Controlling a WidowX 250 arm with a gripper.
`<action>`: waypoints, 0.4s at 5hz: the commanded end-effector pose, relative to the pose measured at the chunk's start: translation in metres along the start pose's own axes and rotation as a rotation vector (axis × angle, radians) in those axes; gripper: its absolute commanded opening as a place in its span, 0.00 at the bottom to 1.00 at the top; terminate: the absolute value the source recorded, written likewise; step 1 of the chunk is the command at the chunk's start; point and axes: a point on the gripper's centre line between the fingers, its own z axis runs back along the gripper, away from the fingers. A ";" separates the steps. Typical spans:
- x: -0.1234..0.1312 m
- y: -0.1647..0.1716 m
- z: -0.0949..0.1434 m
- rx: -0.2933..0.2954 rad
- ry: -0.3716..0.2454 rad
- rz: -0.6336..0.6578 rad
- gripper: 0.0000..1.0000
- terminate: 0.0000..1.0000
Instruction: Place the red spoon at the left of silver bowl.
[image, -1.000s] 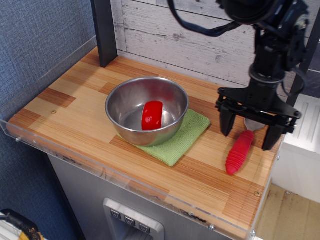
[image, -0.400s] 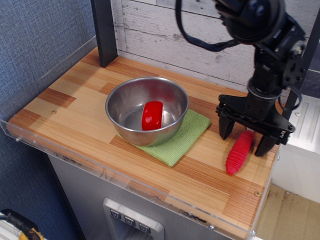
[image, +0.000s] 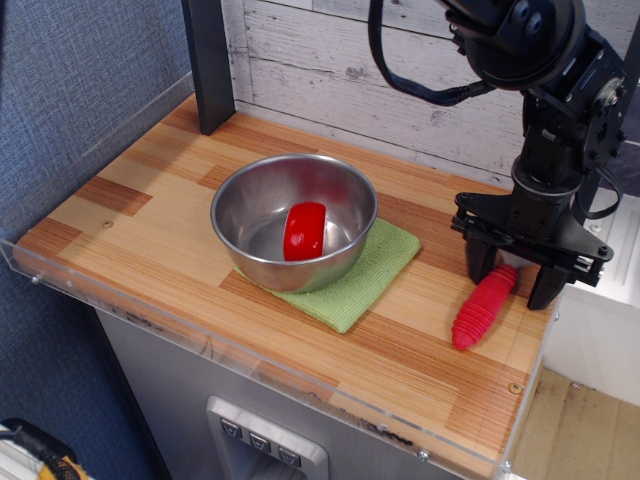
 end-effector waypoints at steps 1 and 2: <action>0.001 0.007 0.002 0.004 0.001 0.014 0.00 0.00; 0.006 0.006 0.023 -0.009 -0.030 0.013 0.00 0.00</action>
